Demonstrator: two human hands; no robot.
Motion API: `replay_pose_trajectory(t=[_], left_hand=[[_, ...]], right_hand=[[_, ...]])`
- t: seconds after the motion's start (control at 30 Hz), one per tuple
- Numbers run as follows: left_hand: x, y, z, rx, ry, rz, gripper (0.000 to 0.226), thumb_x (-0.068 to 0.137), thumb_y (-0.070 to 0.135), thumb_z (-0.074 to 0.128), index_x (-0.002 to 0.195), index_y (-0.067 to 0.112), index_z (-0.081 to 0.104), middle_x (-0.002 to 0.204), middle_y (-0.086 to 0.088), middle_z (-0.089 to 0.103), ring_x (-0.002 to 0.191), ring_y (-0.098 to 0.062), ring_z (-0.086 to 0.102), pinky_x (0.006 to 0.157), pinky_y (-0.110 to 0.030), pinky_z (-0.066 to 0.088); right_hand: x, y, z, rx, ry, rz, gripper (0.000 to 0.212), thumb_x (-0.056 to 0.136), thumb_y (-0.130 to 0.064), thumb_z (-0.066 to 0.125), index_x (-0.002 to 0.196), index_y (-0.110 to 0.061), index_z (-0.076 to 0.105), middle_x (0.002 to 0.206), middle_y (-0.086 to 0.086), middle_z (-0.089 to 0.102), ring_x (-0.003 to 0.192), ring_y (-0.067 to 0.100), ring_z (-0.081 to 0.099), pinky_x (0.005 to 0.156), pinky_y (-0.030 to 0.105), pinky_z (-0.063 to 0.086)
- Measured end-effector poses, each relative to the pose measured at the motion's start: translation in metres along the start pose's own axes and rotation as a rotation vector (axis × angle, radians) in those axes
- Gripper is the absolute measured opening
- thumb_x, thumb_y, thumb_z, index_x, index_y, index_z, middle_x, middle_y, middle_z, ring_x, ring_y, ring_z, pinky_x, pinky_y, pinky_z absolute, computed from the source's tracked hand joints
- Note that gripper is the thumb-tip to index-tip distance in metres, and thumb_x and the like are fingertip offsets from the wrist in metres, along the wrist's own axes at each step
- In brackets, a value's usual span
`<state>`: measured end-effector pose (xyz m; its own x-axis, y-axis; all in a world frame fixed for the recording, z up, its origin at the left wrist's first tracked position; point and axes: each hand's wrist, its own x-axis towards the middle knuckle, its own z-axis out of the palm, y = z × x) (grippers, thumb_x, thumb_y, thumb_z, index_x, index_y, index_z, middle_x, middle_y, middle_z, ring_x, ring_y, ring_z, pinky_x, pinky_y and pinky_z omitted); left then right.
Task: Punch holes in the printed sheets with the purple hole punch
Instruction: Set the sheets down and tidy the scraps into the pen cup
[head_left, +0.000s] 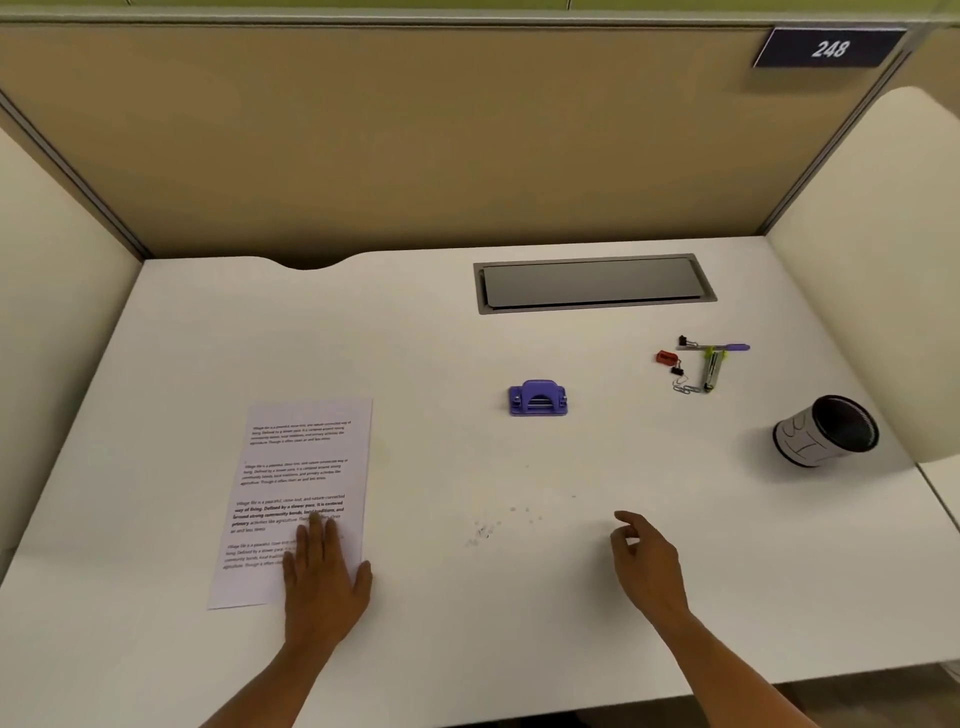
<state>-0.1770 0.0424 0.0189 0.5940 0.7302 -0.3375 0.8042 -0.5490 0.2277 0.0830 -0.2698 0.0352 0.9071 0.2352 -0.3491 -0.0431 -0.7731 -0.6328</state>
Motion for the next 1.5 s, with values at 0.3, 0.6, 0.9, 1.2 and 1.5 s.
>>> replay_pose_trajectory(t=[0.3,0.6,0.9,1.2,1.5], left_hand=[[-0.009,0.043,0.022,0.161,-0.085,0.298,0.097,0.087,0.069,-0.013,0.155,0.003,0.009,0.165,-0.015,-0.001,0.155,-0.034,0.004,0.124,-0.046,-0.007],[0.018,0.073,0.042,0.232,-0.102,0.406,0.085,0.091,0.063,-0.012,0.156,0.009,-0.002,0.165,-0.014,-0.01,0.153,-0.037,-0.007,0.125,-0.054,-0.002],[0.047,0.069,0.046,0.262,-0.062,0.464,0.073,0.099,0.052,0.011,0.158,0.011,0.0,0.167,-0.011,-0.007,0.155,-0.033,-0.002,0.126,-0.052,0.006],[0.042,0.07,0.054,0.214,0.028,0.457,0.068,0.1,0.042,0.025,0.158,0.01,0.013,0.168,-0.01,0.006,0.156,-0.03,0.005,0.125,-0.054,0.014],[0.045,0.065,0.063,0.186,0.09,0.445,0.065,0.101,0.039,0.02,0.158,0.011,0.011,0.168,-0.008,0.006,0.156,-0.027,0.005,0.125,-0.052,0.014]], right_hand=[[-0.048,0.005,0.03,-0.635,-0.257,-0.913,0.057,0.097,-0.046,0.054,0.147,-0.019,0.047,0.154,0.006,0.045,0.143,0.028,0.04,0.112,0.044,0.042],[-0.089,0.026,0.078,-0.953,-0.679,-1.245,0.085,0.098,-0.069,0.02,0.157,-0.009,0.022,0.165,0.01,0.018,0.152,0.028,0.017,0.116,0.046,0.008],[-0.041,-0.032,0.102,-0.883,-0.565,-0.876,0.093,0.094,-0.075,0.011,0.157,-0.009,-0.006,0.165,0.006,-0.017,0.152,0.024,-0.017,0.124,0.048,-0.008],[-0.06,-0.045,0.126,-0.885,-0.55,-0.943,0.082,0.101,-0.063,0.021,0.158,-0.01,-0.004,0.166,0.009,-0.014,0.151,0.027,-0.021,0.124,0.052,-0.001],[-0.03,-0.059,0.139,-0.802,-0.351,-0.623,0.096,0.091,-0.08,0.016,0.159,-0.012,0.008,0.168,0.007,-0.003,0.154,0.029,-0.012,0.122,0.059,-0.002]])
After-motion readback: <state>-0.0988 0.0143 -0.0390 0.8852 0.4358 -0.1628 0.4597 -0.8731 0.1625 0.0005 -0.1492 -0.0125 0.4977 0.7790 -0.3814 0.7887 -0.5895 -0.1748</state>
